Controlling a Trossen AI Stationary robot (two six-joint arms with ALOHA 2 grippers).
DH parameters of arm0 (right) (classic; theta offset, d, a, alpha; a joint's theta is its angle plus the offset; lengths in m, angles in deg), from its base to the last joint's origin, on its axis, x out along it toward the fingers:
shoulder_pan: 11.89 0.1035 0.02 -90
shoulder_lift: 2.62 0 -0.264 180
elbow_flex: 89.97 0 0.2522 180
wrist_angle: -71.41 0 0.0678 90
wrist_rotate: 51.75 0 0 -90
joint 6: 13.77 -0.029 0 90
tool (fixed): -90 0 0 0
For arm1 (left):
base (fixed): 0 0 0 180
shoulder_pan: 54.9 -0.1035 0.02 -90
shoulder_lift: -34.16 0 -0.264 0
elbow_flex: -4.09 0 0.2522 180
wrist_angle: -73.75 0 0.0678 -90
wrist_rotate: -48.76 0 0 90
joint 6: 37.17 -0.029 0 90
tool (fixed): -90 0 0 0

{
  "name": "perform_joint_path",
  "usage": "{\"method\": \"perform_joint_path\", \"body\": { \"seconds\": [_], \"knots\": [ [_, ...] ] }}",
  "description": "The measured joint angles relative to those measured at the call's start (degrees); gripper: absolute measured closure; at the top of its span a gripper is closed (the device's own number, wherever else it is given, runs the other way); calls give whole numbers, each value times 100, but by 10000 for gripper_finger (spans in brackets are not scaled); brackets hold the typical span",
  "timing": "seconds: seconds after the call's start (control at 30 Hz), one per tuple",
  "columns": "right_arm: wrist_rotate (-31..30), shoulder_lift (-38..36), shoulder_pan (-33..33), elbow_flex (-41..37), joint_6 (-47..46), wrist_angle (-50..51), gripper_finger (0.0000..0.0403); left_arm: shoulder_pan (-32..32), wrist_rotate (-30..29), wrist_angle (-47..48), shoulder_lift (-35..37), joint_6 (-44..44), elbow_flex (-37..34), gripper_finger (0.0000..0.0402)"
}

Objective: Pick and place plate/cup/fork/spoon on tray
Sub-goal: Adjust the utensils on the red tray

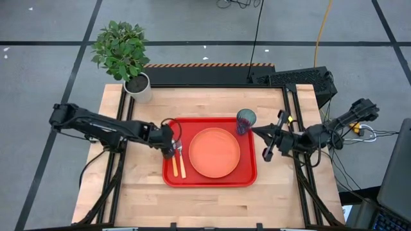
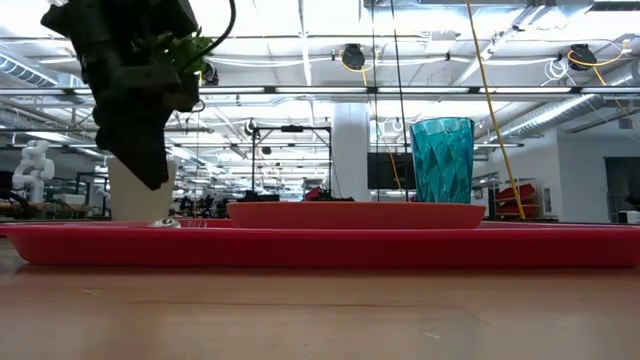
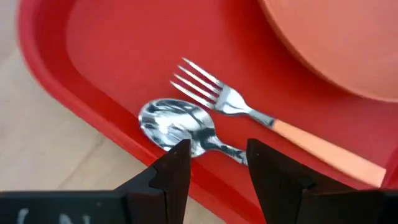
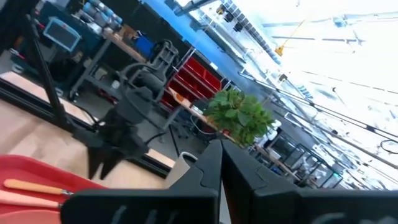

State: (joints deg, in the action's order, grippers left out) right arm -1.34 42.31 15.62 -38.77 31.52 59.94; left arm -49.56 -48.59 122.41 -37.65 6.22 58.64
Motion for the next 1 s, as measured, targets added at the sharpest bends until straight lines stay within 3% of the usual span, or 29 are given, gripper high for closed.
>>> {"method": "perform_joint_path", "body": {
  "seconds": [0.23,0.53,0.77,1.0],
  "knots": [
    [-394,-2,-2,0,112,-20,403,300,60,-381,-136,155,2,243],
    [-413,-2,-4,0,150,-26,403,876,61,-383,-325,40,2,248],
    [-413,-1,-4,0,138,-26,403,1201,-272,-827,-915,-951,2,319],
    [-414,-2,-44,0,133,-26,403,1190,-271,-1092,-967,-1377,2,368]
  ]
}}
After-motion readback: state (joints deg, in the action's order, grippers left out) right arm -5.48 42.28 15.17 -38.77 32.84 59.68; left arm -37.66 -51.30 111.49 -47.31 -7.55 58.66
